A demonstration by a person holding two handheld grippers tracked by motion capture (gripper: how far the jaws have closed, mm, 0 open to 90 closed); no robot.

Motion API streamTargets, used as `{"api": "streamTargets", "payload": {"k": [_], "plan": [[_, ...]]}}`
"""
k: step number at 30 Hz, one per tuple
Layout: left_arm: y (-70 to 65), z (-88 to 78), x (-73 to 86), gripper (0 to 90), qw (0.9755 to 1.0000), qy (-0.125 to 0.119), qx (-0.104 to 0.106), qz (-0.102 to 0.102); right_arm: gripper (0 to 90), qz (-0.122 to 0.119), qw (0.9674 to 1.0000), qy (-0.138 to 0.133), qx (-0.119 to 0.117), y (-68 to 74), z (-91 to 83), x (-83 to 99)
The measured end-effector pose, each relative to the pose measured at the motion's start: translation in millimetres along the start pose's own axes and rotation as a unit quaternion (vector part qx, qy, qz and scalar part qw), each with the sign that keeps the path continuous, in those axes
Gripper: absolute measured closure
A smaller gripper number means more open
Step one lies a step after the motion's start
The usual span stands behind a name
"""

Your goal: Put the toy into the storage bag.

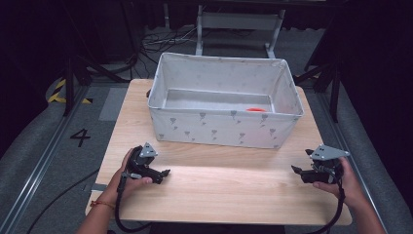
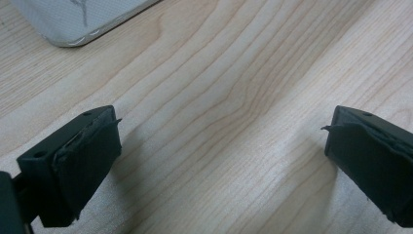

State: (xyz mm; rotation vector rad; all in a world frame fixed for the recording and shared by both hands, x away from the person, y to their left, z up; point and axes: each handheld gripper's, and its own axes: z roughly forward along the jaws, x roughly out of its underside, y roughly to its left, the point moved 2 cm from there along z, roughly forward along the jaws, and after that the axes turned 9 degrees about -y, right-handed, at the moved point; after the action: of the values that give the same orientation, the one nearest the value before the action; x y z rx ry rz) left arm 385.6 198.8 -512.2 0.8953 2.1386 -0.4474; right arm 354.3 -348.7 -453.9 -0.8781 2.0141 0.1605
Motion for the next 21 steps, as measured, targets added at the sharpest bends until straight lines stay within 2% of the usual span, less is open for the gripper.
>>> {"api": "streamTargets", "payload": {"k": [4,14,16,21], "plan": [[0.0,0.0,0.0,0.2,1.0,0.0,0.0,0.0,22.2,0.015,0.9999,-0.006,-0.004,-0.4,-0.2,12.7],[0.0,0.0,0.0,0.2,1.0,0.0,0.0,0.0,22.1,0.051,0.9986,-0.01,0.005,-1.7,-0.8,40.1],[0.0,0.0,0.0,0.2,1.0,0.0,0.0,0.0,22.3,0.075,0.997,-0.018,0.005,-3.4,-1.7,49.1],[0.0,0.0,0.0,0.2,1.0,0.0,0.0,0.0,22.5,0.11,0.9934,-0.034,0.004,-7.5,-3.0,61.4]]}}
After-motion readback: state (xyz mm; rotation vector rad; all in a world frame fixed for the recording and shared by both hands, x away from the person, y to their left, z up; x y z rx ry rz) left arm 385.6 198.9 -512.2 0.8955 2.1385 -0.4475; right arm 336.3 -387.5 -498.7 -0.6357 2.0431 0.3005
